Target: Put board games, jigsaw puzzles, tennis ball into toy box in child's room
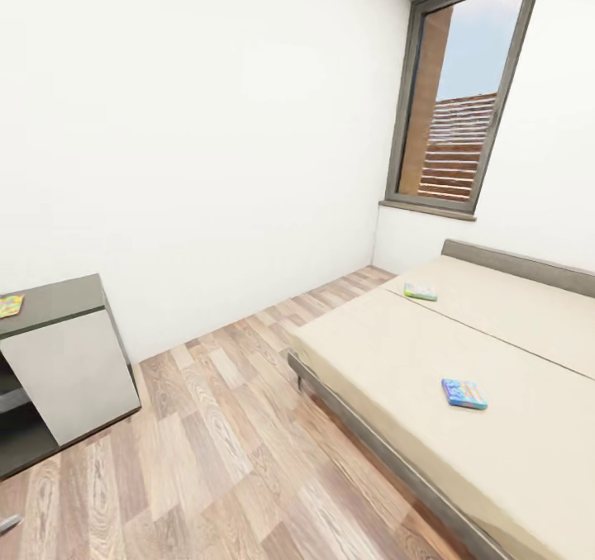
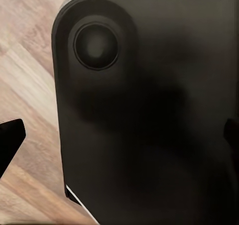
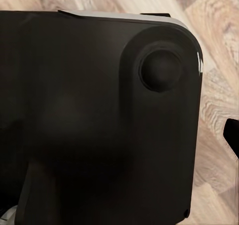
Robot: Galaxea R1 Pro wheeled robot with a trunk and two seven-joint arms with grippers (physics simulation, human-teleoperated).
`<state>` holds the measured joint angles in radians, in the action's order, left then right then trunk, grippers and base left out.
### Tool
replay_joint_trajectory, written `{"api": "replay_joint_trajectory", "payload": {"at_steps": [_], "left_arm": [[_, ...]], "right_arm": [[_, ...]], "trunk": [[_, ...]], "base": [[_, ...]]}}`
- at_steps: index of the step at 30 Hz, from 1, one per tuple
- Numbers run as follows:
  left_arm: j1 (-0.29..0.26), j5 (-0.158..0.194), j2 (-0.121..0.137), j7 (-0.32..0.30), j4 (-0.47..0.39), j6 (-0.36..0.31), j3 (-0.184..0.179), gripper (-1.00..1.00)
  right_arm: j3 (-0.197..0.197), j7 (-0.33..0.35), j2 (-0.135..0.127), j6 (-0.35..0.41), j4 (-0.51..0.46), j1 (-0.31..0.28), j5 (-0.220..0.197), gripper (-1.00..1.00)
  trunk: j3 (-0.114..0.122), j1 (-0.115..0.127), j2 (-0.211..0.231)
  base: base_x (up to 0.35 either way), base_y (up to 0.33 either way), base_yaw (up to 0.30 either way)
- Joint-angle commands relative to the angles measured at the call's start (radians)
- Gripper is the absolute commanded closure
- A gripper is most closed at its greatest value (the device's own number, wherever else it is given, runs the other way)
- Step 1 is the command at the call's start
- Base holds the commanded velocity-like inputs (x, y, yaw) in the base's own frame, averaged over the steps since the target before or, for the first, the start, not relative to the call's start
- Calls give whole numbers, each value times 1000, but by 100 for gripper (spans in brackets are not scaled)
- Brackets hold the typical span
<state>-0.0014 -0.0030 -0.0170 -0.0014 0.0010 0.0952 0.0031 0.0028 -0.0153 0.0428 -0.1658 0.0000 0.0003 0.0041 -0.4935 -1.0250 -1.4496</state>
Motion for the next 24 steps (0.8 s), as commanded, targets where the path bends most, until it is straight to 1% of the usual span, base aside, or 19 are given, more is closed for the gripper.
{"api": "replay_joint_trajectory", "payload": {"at_steps": [1,7,24], "left_arm": [[0,-1,-1,0,0,3,0,-100],[0,0,-1,0,0,3,4,-100],[0,0,-2,-9,-2,3,0,-100]], "right_arm": [[0,-2,0,-3,0,0,0,-100],[0,-2,0,-3,0,0,0,-100],[0,-2,0,-3,0,0,0,-100]], "trunk": [[-1,0,0],[-1,0,0],[-1,0,0]], "base": [[0,0,275],[0,0,275],[0,0,275]]}}
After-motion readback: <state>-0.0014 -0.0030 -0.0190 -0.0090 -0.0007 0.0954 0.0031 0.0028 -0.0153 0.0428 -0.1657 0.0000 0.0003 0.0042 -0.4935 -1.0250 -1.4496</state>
